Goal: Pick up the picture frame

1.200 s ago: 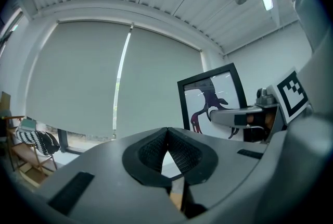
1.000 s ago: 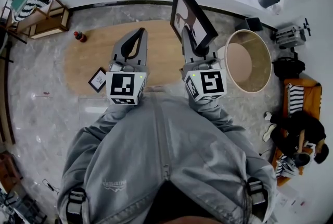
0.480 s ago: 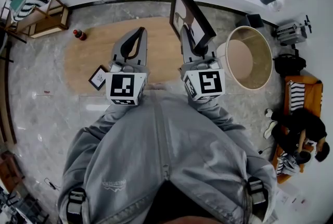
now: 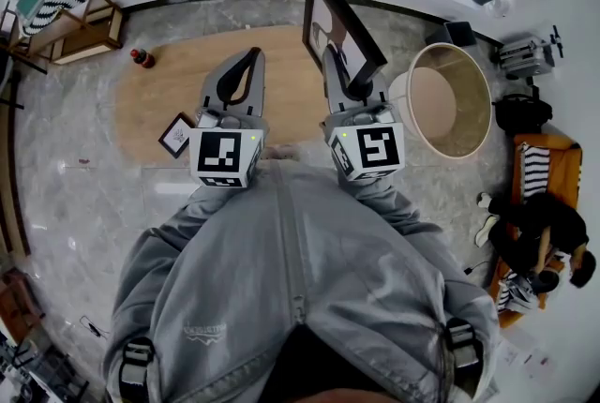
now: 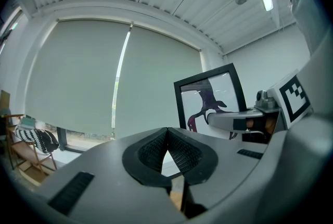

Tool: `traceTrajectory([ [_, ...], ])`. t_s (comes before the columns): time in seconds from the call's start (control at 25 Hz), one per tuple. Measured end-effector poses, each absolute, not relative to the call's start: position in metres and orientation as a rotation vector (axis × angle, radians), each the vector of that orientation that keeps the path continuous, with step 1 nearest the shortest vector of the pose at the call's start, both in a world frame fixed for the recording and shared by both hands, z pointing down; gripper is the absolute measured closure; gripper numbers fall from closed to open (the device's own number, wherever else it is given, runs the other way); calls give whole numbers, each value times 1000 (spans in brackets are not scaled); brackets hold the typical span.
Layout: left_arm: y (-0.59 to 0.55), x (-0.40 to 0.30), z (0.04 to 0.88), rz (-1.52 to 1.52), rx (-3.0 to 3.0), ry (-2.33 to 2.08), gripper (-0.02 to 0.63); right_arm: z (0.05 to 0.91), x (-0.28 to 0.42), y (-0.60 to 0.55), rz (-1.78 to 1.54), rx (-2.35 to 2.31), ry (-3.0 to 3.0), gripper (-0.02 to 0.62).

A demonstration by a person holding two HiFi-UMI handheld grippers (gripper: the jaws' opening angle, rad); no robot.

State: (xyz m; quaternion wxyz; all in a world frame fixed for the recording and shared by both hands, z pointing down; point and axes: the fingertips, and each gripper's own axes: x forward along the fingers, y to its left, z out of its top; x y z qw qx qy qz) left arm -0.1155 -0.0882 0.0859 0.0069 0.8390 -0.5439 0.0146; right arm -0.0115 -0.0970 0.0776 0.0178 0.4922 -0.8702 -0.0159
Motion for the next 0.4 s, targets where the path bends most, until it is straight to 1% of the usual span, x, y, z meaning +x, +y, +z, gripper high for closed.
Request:
traceTrajectory([
  [0.4, -90, -96, 92, 57, 2644, -1673, 588, 84, 4, -96, -34, 1527, -2703, 558],
])
